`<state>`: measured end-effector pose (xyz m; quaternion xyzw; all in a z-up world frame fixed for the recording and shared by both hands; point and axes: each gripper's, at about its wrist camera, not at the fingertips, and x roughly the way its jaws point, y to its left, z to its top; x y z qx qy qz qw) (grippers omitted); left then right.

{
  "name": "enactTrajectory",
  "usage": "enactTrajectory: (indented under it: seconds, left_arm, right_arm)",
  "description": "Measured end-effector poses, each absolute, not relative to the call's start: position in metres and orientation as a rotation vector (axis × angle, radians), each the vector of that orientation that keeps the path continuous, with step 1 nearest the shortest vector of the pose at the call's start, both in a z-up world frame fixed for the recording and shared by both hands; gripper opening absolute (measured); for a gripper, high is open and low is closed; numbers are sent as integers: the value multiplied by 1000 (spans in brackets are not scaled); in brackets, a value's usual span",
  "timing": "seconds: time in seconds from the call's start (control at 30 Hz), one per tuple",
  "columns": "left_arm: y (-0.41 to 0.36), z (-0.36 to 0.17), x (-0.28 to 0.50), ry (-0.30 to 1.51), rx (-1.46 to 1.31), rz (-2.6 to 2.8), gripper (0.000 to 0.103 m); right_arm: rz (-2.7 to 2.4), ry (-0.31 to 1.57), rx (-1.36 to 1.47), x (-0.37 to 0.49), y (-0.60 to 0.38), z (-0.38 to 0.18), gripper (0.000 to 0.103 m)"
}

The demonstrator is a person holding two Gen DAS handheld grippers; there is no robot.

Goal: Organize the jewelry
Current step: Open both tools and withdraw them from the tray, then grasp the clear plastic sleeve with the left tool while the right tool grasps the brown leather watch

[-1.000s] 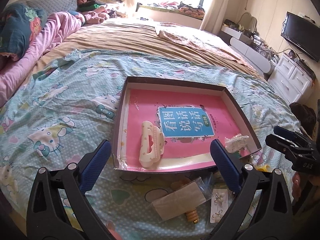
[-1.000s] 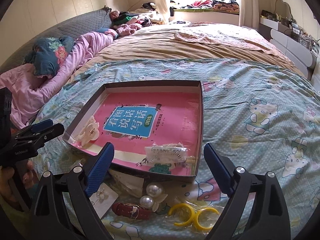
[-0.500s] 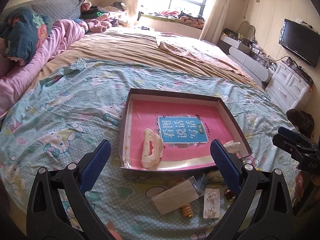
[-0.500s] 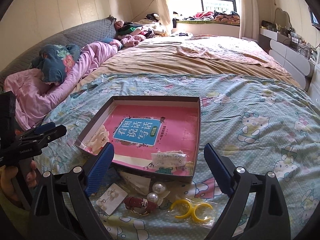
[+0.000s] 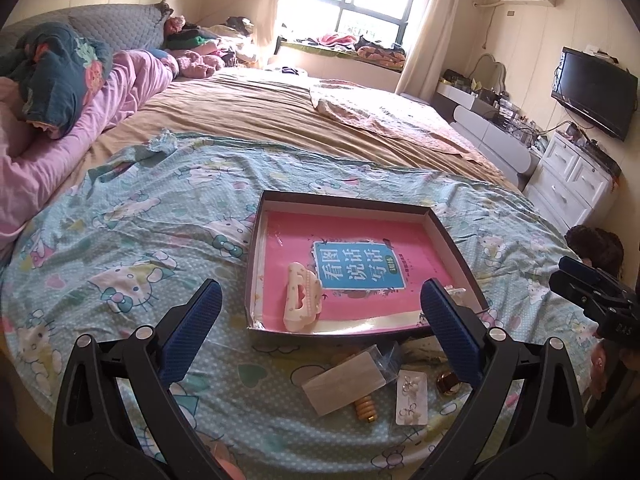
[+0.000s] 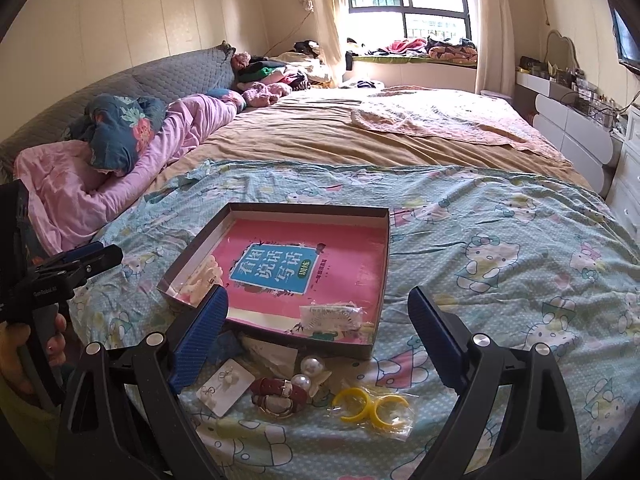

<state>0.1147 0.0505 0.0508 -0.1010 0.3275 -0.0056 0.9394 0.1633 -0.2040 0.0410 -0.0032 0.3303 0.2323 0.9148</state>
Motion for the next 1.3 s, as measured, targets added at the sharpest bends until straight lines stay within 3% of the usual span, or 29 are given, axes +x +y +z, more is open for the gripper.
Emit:
enactTrajectory:
  seconds: [1.3]
  left_arm:
    - [15, -13, 92, 847, -72, -44, 93]
  right_arm:
    - [534, 827, -77, 128, -197, -20, 90]
